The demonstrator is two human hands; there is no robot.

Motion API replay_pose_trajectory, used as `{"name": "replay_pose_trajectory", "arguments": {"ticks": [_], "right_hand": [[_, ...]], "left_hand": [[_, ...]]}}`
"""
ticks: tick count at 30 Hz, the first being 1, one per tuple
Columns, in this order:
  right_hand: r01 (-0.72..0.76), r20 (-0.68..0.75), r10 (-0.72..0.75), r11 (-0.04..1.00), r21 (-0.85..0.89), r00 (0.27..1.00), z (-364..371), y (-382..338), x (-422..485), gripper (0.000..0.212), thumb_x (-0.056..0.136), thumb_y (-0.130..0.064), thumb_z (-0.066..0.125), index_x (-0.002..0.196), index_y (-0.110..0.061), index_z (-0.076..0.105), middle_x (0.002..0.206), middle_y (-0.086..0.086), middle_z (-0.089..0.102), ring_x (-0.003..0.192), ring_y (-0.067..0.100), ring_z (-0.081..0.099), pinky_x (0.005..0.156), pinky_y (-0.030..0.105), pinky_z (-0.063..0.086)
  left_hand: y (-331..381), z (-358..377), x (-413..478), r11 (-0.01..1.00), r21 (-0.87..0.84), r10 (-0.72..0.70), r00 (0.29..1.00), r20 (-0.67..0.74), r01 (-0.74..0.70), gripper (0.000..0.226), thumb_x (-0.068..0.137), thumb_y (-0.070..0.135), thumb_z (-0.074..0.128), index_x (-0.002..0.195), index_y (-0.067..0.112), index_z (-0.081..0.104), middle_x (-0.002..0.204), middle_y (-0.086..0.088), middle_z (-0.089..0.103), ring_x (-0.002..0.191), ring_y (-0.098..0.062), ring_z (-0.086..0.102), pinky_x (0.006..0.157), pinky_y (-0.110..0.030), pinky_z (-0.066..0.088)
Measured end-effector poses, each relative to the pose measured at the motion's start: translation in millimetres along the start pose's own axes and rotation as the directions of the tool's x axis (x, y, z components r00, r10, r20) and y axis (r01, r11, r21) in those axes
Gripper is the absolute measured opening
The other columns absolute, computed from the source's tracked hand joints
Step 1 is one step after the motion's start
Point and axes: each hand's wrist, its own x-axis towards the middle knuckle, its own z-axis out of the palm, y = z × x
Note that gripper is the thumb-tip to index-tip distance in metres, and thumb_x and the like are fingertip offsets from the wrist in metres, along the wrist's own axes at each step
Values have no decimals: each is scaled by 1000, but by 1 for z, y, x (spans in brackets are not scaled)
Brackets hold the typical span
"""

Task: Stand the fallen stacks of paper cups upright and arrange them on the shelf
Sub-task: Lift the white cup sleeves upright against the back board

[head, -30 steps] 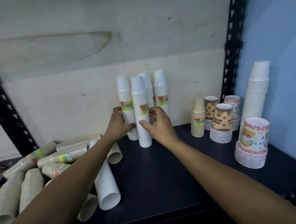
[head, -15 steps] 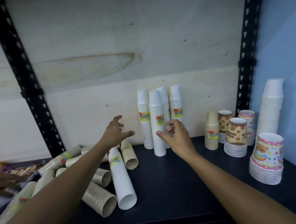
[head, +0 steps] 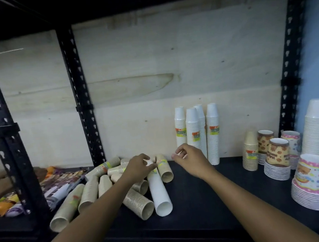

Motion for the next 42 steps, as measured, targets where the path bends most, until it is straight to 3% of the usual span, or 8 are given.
{"name": "replay_pose_trajectory", "arguments": {"ticks": [6,10,15,19,27,34,38,42], "right_hand": [[-89,208,131,976,-200,969,12,-10,-7,40,87,-49,69,113,-20,61,103,-3,65,86,16,65,79,34,57],[-159,362,263,943,-292,894,39,-23,-15,49,84,-61,66,110,-19,59,100,1,65,73,23,73,67,40,64],[-212,357,315,931,-298,879,68,-28,-19,58,84,-65,66,106,-12,60,88,0,61,59,17,66,43,29,56],[-237,359,330,930,-280,873,73,-27,-17,55,82,-62,70,97,-10,61,81,0,60,59,17,68,45,31,58],[-267,368,353,927,-264,860,72,-38,-20,43,84,-49,74,75,-18,47,79,0,57,60,14,63,50,33,60],[-294,387,383,917,-271,839,75,-40,-17,38,84,-43,74,85,-13,52,82,2,60,68,17,66,57,38,63],[-353,417,404,915,-196,814,70,-43,-18,35,84,-36,77,88,-12,51,87,5,63,74,21,69,57,41,63],[-379,401,403,914,-141,823,65,-42,-20,44,81,-36,80,104,-8,56,101,10,66,83,25,72,62,48,64]], "left_hand": [[-13,1,5,997,22,-75,997,-22,75,40,91,40,70,119,13,66,110,-5,71,103,-19,64,85,-28,46],[-18,4,13,995,32,-91,995,-31,92,38,90,39,70,117,12,67,109,-6,72,109,-21,63,94,-33,48],[-31,-1,17,993,116,6,999,-41,-1,32,91,38,68,112,15,70,103,-3,73,99,-20,66,83,-29,47],[-53,-35,14,938,280,125,953,277,-205,26,94,37,63,118,29,70,116,9,70,105,-9,63,94,-28,49],[-96,-79,27,825,510,-62,859,508,-242,64,88,1,55,136,42,59,136,10,60,122,-13,55,106,-31,42],[-108,-79,35,764,527,38,842,538,-372,65,85,24,76,139,51,53,117,14,54,111,-12,55,100,-29,43],[-110,-83,37,764,491,64,806,588,-419,56,80,39,72,121,69,51,111,9,56,106,-15,58,95,-36,48],[-103,-97,32,800,499,41,860,509,-334,59,84,35,79,138,39,57,131,8,55,123,-16,51,108,-36,40]]}}
